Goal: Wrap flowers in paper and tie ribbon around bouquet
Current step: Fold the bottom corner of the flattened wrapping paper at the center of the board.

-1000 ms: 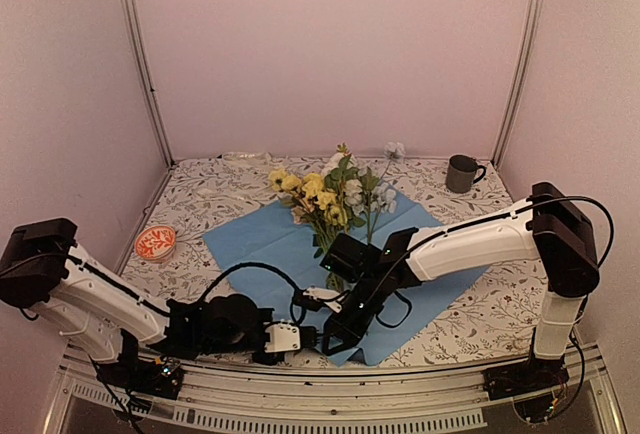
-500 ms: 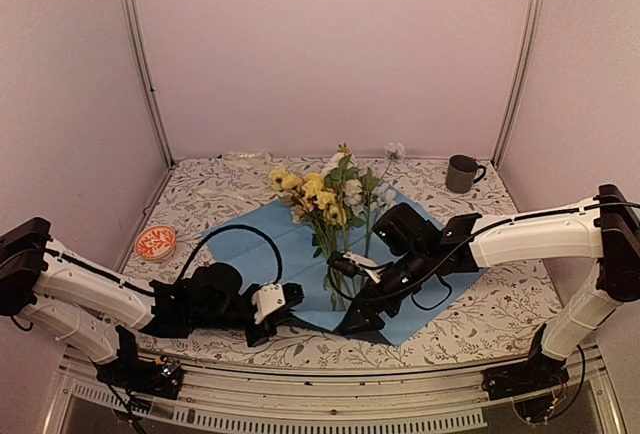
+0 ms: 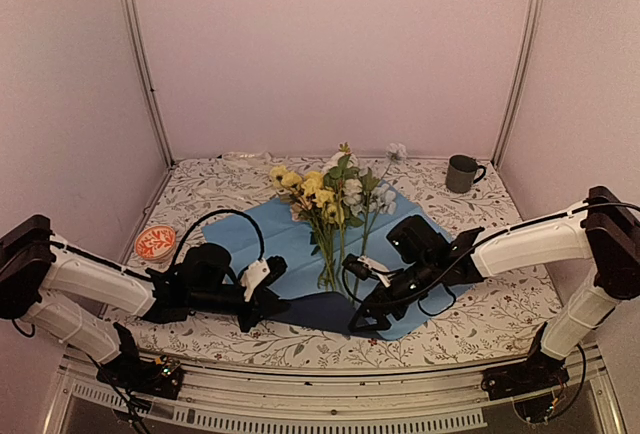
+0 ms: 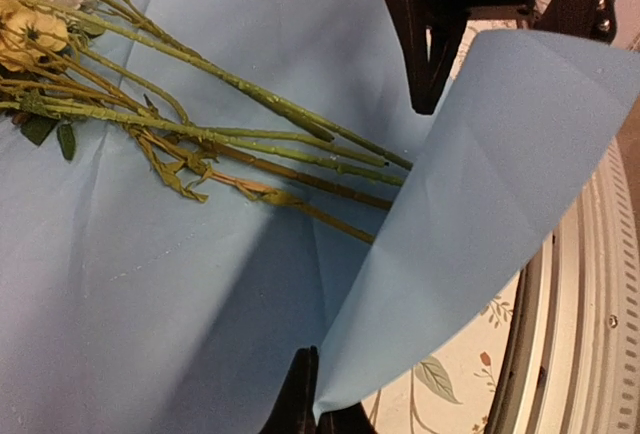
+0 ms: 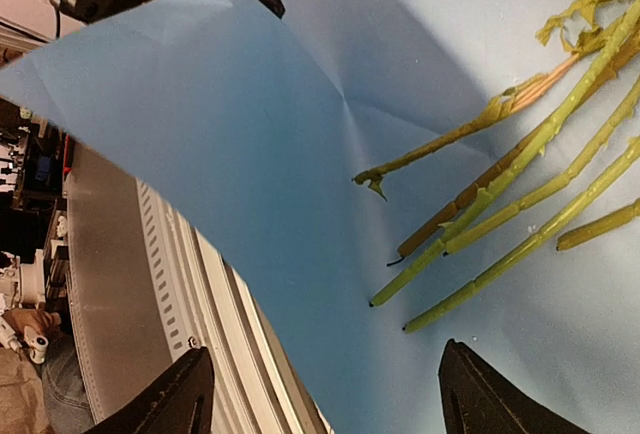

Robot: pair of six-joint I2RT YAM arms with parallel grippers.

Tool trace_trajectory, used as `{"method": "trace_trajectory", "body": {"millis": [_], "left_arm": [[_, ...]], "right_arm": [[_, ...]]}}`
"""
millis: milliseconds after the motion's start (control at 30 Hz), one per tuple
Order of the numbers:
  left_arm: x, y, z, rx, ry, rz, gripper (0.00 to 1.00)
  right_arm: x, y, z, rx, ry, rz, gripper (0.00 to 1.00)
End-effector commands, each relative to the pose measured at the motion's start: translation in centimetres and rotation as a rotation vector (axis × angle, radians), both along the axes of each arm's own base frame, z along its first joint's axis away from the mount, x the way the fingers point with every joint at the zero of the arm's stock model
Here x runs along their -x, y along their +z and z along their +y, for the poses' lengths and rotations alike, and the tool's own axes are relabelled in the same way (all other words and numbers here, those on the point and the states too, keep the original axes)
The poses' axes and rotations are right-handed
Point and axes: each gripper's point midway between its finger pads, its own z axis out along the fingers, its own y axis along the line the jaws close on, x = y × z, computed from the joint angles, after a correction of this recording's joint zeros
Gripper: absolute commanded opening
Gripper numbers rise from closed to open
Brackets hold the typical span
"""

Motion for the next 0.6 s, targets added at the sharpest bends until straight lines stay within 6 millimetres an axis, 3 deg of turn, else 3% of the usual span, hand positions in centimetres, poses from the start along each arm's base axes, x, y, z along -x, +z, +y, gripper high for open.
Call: {"method": "trace_trajectory", "body": {"millis": [0,133,267,433,567], "left_arm": [[-0.7,-0.5,0.5,0.007,0.041,0.054,0.0],[-1.1,-0.8,0.9,0.005,0.064,0.072,0.0],[-1.2,-0.9,1.1,0.012,0.075,0.085,0.0],[-1.3,-1.7,1.7,-0.012,0.097,0.108,0.0],[-1.2,-1.7,1.6,-0.003,0.087,0.119,0.0]], "right_arm": [[0.5,-1.5,0.1,-0.026,0.003,0.043,0.75],[0.7,-3.0,0.0,-0.003,-0.013,0.083,0.63],[1.0,-3.6,-0.3,0.004,-0.017,0.098,0.35],[0.1,-2.4,-0.8,-0.011,-0.051,0.065,0.05],[-0.7,-2.1,-1.4,-0.002,-0.083,0.08,0.0]]}}
